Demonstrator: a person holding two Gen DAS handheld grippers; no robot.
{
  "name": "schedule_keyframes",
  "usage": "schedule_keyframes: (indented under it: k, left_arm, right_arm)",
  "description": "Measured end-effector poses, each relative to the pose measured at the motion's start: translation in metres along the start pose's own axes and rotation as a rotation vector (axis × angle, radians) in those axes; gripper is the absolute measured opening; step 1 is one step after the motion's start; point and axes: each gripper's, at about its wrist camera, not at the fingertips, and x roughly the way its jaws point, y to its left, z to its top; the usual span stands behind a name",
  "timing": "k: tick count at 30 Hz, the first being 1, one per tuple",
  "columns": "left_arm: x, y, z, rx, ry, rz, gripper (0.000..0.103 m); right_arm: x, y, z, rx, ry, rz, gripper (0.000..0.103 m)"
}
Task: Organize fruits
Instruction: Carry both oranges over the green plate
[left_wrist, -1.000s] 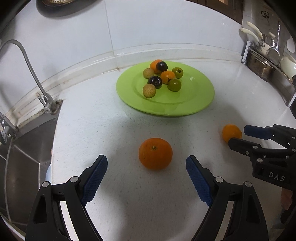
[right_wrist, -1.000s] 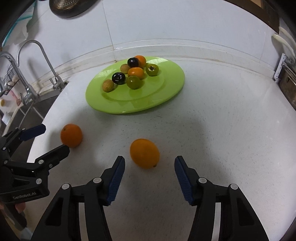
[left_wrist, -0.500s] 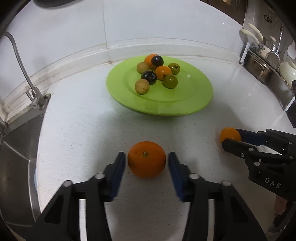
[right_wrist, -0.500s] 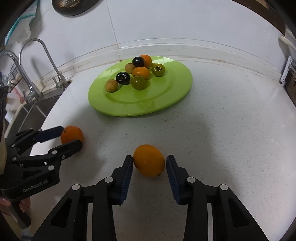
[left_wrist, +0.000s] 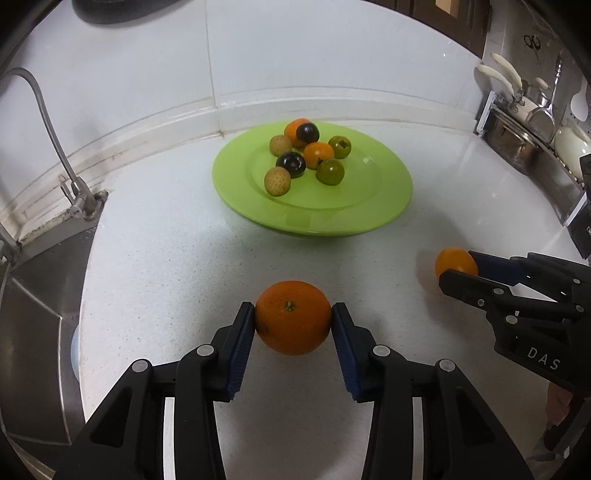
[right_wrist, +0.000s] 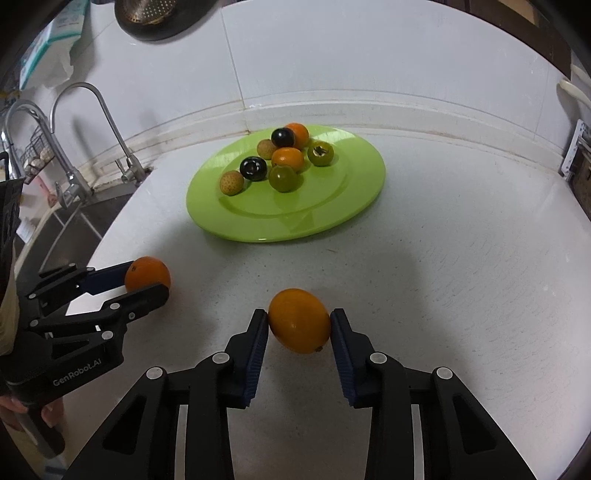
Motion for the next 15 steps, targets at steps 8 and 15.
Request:
schedule_keyframes:
  k: [8, 15]
  left_arm:
    - [-0.031, -0.015, -0.002, 0.004, -0.064, 0.016, 0.042]
    - [-0.057, -0.030, 0.001, 0.005, -0.123, 0.024, 0.042]
  right_arm:
    - [-0.028, -0.001, 0.000, -0.029, -0.058, 0.015, 0.036]
    - [-0.055, -0.003, 0.003, -0.054, -0.120, 0.033, 0.036]
